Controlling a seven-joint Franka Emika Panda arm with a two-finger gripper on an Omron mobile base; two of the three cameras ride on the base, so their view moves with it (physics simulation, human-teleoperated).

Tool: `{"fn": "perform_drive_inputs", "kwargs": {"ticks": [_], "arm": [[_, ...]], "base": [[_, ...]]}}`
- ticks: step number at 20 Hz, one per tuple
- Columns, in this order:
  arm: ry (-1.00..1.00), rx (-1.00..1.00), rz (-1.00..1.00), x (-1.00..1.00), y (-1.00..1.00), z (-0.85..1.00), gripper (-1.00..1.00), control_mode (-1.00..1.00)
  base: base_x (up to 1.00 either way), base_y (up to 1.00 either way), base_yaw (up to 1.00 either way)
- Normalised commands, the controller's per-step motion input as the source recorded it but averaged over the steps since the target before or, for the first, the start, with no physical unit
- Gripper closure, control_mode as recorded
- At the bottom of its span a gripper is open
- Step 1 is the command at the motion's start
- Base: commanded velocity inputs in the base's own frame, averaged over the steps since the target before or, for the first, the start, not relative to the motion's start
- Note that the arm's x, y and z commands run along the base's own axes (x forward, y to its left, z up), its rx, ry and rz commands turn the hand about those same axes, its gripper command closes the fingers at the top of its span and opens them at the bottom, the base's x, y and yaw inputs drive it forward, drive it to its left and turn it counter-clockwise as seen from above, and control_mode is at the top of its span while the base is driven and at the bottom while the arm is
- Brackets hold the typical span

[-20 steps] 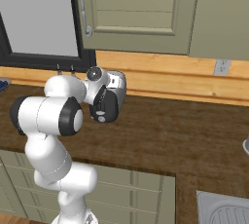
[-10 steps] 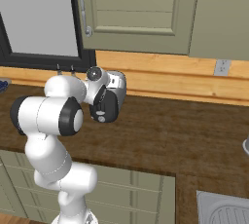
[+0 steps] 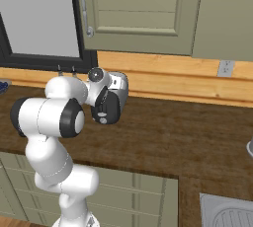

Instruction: Start the toaster. Once the lever pops up, take the bread to the plate on the dining counter.

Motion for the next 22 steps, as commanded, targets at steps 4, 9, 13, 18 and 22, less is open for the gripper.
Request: {"fn": "perform_drive_inputs", "kwargs": {"ticks": [4, 9, 13, 18, 22], "arm": [[0.00, 0.00, 0.00, 0.00, 0.00, 0.00, -1.00, -1.00], [0.00, 0.00, 0.00, 0.00, 0.00, 0.00, -1.00, -1.00], [0.00, 0.00, 0.00, 0.00, 0.00, 0.00, -1.00, -1.00], [0.00, 0.00, 0.00, 0.00, 0.00, 0.00, -1.00, -1.00], [0.00, 0.00, 0.00, 0.00, 0.00, 0.00, -1.00, -1.00]], "base": [[0.00, 0.00, 0.00], [0.00, 0.00, 0.00], [0.00, 0.00, 0.00], [0.00, 0.00, 0.00], [0.00, 0.00, 0.00]]}}
